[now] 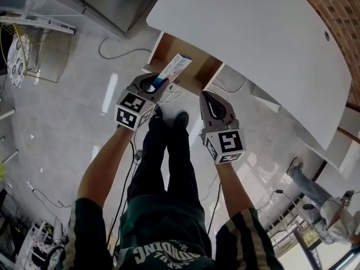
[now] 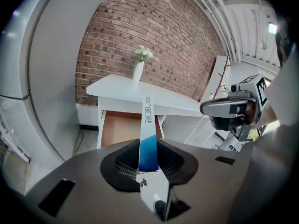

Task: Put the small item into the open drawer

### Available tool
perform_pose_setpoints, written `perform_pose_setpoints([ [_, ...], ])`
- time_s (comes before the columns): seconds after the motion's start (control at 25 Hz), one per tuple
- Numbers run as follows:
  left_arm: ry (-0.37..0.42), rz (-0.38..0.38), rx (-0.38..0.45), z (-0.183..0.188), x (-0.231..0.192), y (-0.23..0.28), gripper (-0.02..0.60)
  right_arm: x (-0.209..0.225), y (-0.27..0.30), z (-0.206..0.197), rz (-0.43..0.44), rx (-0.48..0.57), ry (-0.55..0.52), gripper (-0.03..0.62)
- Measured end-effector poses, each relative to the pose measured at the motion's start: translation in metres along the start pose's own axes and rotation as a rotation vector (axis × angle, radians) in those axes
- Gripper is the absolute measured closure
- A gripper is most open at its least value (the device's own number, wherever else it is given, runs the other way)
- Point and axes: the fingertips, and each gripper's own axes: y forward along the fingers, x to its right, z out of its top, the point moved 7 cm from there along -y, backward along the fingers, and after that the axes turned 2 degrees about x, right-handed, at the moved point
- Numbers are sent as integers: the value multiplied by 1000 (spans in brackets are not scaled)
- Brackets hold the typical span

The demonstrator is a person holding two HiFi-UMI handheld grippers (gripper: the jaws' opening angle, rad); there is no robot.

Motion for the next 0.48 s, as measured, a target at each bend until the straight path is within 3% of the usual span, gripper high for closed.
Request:
perform_pose_setpoints([
  [0.28,10,9,-45,-11,-3,49,483,7,-1,-30,-26,-26,44,569],
  [0.48,-78,24,-39,-11,-6,88,483,15,-4,-48,-42,-49,63,569],
])
